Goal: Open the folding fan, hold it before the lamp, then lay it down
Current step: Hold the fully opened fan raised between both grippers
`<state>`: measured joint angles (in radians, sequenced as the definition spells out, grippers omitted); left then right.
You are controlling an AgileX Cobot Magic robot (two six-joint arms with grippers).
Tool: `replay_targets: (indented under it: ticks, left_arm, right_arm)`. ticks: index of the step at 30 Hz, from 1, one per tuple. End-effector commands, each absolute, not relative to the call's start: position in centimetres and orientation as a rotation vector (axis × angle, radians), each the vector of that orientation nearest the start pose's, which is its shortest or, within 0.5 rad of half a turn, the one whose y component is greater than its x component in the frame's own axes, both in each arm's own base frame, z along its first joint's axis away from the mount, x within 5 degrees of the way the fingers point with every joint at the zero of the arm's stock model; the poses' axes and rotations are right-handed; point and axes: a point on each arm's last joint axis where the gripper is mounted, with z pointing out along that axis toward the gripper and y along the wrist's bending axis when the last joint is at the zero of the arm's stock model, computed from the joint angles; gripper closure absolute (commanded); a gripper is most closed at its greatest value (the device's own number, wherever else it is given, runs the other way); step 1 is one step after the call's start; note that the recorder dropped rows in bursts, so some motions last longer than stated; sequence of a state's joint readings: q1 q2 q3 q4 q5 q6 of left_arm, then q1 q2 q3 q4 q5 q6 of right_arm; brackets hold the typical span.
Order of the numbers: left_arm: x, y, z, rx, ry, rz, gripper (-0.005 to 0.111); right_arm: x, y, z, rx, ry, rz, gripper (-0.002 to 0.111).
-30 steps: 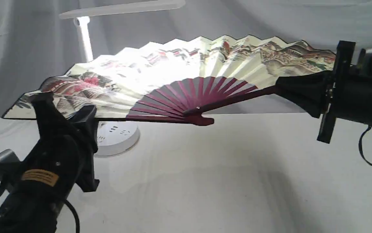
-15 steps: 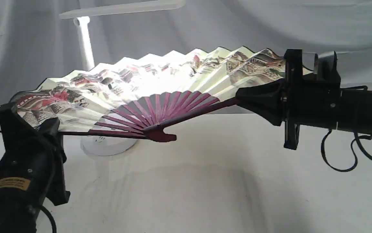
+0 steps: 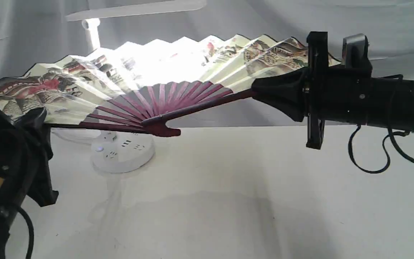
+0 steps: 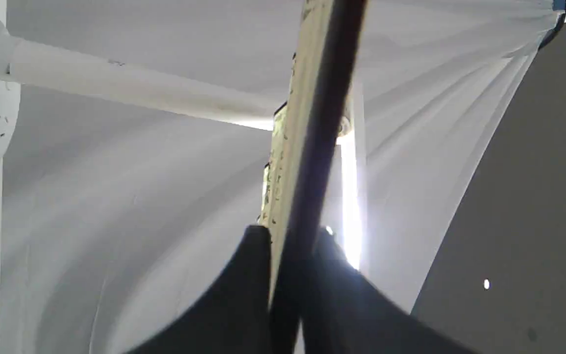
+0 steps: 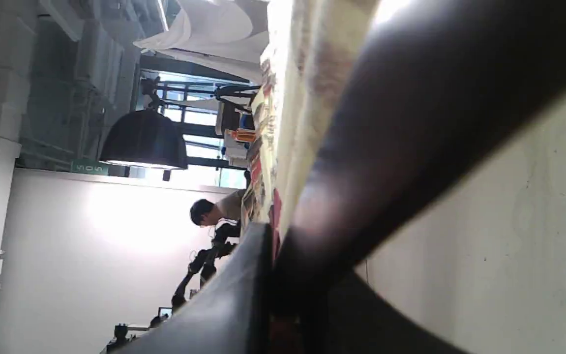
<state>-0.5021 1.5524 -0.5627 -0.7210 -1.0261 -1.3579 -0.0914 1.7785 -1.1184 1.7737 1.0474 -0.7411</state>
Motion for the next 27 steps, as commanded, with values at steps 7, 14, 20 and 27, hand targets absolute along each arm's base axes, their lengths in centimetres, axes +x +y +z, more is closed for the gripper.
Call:
replay_targets:
  ticks: [7, 14, 20, 27]
  left_arm:
    - [26.8, -6.7, 24.8, -1.442, 0.743, -1.346, 0.107]
    - [26.8, -6.7, 24.8, -1.445, 0.733, -1.357, 0.107]
    - [26.8, -6.6, 24.8, -1.446, 0.731, -1.357, 0.107]
    - [26.8, -6.6, 24.8, -1.446, 0.731, -1.357, 0.107]
  right_arm:
    - [37.3, 3.9, 27.1, 0.462, 1.979, 1.508, 0.108]
    - [37.8, 4.0, 29.1, 0.401, 1.935, 1.540, 0.108]
    - [37.8, 4.0, 29.2, 0.401, 1.932, 1.541, 0.108]
    - [37.9, 4.0, 29.2, 0.403, 1.932, 1.534, 0.108]
